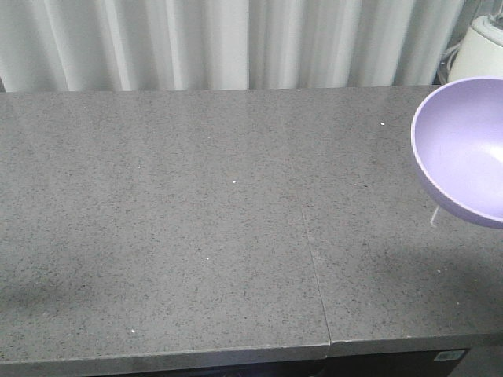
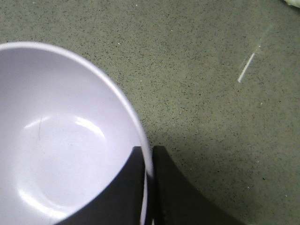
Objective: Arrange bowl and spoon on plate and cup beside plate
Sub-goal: 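Drive the base, carrying spoon and bowl, to the counter with the plate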
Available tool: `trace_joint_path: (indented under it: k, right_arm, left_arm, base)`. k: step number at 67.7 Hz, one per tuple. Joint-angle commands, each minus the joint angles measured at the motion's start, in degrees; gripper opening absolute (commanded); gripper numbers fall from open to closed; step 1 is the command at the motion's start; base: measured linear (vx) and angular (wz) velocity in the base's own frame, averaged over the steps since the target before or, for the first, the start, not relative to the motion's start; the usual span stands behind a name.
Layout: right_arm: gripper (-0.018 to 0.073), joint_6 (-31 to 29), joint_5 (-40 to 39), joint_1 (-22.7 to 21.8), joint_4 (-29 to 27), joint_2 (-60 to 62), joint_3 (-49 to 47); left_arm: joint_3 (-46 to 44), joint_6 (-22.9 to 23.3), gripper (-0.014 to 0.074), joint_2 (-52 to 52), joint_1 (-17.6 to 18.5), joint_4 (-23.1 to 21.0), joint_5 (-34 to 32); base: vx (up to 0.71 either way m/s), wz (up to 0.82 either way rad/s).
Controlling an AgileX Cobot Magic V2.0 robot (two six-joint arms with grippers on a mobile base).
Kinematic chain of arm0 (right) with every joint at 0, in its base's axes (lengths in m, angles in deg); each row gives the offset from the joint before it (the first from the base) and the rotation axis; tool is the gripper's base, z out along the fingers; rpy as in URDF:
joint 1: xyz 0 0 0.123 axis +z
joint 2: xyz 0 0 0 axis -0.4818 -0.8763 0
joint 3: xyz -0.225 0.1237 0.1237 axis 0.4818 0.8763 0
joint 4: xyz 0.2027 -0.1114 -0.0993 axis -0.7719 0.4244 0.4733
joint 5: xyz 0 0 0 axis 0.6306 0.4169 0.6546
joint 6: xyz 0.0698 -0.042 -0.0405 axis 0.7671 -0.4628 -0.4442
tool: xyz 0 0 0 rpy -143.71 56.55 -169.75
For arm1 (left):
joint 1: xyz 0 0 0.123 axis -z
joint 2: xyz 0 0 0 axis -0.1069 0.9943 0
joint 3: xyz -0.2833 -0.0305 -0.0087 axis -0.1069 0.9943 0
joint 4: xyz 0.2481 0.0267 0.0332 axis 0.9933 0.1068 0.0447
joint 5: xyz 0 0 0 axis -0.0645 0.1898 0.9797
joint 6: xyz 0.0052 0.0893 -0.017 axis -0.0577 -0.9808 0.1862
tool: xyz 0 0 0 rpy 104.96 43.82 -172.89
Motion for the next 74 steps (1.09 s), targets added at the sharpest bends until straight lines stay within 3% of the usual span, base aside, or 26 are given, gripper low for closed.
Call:
trace_joint_path:
  k: [1, 37, 74]
  right_arm:
    - [-0.0006, -0.16, -3.45, -0.19, -0.01, 0.76, -1.75]
    - [-0.0006, -0.16, -3.45, -0.19, -0.01, 0.76, -1.75]
    - [-0.0006, -0.16, -3.45, -0.19, -0.01, 0.76, -1.75]
  left_arm:
    - [-1.41, -0.06, -0.0006, -0.93, -0.01, -0.6, -2.87]
    - [-1.41, -0.06, -0.0006, -0.93, -0.01, -0.6, -2.87]
    - [-1.41, -0.06, -0.0006, -0.98, -0.01, -0.6, -2.87]
  base:
    - [-0.02, -0.09]
    - [-0.02, -0.23]
    - [-0.04, -0.48]
